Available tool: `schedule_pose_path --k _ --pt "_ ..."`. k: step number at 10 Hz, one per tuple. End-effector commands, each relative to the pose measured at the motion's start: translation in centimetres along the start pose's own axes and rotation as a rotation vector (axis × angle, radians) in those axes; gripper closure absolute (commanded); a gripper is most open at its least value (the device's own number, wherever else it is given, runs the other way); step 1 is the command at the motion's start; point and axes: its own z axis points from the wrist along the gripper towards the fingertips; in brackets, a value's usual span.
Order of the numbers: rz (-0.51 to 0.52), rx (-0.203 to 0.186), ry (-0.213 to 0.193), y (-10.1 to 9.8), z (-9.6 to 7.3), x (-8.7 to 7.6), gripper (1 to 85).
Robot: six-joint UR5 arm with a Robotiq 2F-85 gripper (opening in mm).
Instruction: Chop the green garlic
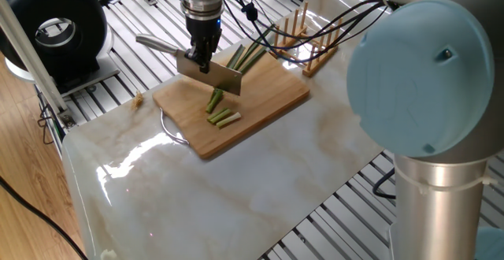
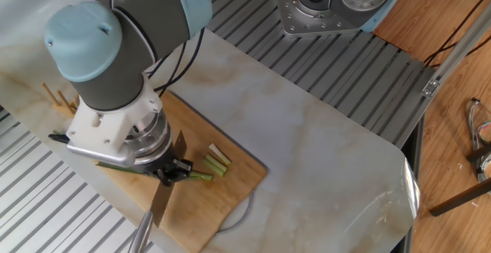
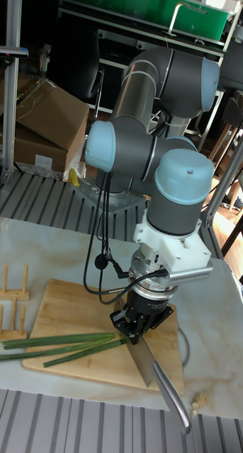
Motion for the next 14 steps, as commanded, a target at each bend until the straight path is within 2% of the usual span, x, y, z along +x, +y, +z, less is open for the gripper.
schedule_pose_path --k 1,6,8,14 --pt "0.013 0.005 -0.017 0.1 0.9 -0.6 84.3" --pt "0.013 0.024 -0.008 -0.5 0.6 -0.5 84.3" --pt "0.016 0.013 0.006 -0.1 -0.6 -0.2 84.3" --pt "0.024 0.015 0.022 -0.4 -0.9 0.8 84.3"
